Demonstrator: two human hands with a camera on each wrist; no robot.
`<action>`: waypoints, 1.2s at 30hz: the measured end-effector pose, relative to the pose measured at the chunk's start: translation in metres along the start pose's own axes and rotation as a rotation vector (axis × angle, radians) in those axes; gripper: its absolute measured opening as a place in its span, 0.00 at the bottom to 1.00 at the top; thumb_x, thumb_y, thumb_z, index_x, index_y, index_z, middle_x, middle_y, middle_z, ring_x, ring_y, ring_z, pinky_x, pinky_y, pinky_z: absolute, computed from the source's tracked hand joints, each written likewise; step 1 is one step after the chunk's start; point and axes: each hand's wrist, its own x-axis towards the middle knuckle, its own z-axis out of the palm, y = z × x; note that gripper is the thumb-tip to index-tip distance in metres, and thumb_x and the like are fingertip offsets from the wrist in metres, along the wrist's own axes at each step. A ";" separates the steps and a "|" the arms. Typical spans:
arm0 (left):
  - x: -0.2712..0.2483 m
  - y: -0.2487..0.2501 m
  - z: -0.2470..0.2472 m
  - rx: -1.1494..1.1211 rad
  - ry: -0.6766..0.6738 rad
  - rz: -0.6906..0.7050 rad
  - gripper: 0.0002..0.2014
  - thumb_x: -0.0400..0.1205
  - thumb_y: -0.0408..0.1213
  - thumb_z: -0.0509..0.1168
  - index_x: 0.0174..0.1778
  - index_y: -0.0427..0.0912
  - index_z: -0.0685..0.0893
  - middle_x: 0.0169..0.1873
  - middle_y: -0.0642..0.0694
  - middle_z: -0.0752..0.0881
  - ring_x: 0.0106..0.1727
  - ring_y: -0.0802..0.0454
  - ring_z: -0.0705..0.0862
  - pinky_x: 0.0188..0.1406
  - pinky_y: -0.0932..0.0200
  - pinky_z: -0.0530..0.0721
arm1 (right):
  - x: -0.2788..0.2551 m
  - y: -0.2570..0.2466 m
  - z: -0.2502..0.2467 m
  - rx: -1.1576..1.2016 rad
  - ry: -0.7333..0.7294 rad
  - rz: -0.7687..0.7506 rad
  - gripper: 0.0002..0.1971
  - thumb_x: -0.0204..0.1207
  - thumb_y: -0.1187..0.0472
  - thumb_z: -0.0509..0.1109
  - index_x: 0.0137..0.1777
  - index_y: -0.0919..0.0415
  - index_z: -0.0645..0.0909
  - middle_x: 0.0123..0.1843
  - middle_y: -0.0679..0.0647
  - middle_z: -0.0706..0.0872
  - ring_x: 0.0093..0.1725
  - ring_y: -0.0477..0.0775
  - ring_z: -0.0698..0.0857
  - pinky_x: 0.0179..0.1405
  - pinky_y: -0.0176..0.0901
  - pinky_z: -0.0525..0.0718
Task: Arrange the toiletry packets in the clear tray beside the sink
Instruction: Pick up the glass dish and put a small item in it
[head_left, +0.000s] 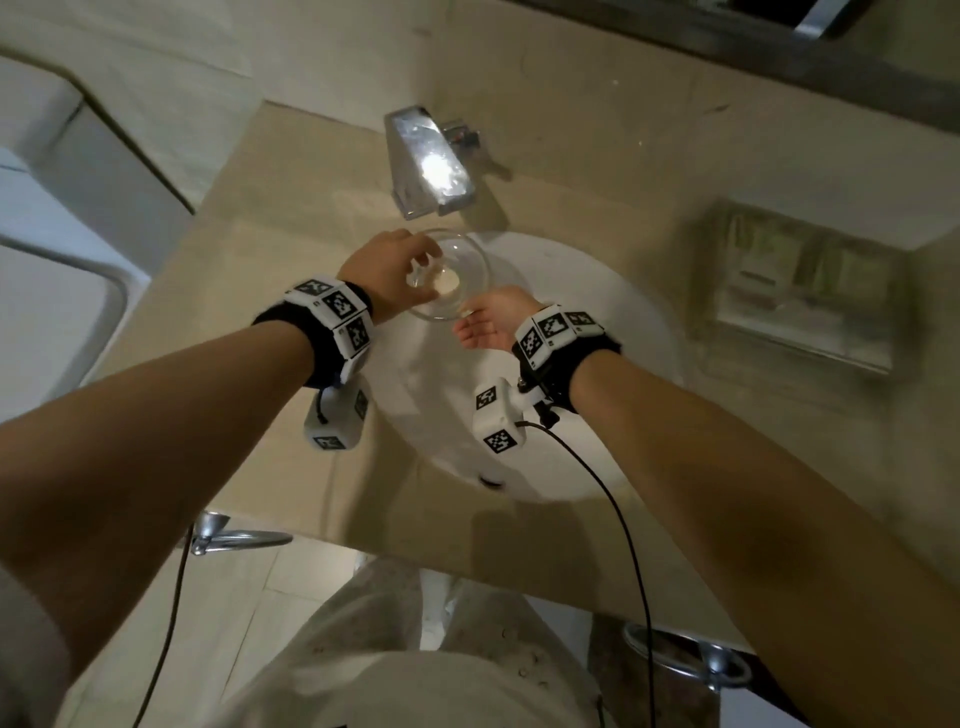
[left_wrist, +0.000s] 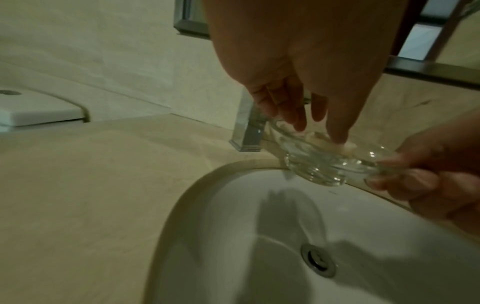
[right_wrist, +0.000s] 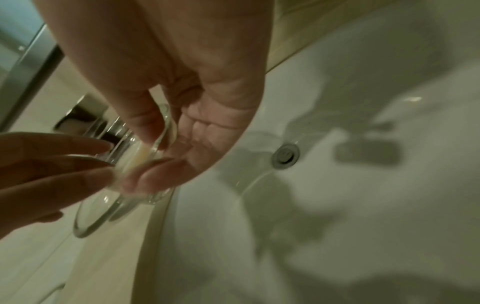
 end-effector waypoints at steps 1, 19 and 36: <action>0.003 0.011 0.002 0.001 0.003 0.028 0.21 0.74 0.40 0.72 0.63 0.41 0.81 0.55 0.39 0.83 0.55 0.42 0.81 0.52 0.58 0.73 | -0.005 0.002 -0.012 0.021 0.010 -0.007 0.15 0.82 0.69 0.58 0.33 0.69 0.74 0.14 0.54 0.81 0.12 0.45 0.79 0.17 0.34 0.81; 0.060 0.240 0.068 -0.255 0.038 0.258 0.13 0.81 0.43 0.63 0.56 0.41 0.82 0.46 0.39 0.89 0.48 0.41 0.86 0.53 0.51 0.84 | -0.114 0.036 -0.251 0.453 0.426 -0.206 0.10 0.81 0.72 0.58 0.38 0.68 0.75 0.13 0.52 0.80 0.12 0.45 0.78 0.15 0.32 0.79; 0.081 0.283 0.112 -0.155 -0.070 0.245 0.12 0.82 0.43 0.59 0.56 0.43 0.82 0.44 0.41 0.90 0.46 0.41 0.87 0.53 0.46 0.84 | -0.078 0.042 -0.365 0.685 0.589 -0.171 0.16 0.86 0.62 0.53 0.37 0.64 0.73 0.19 0.52 0.79 0.26 0.49 0.75 0.18 0.35 0.78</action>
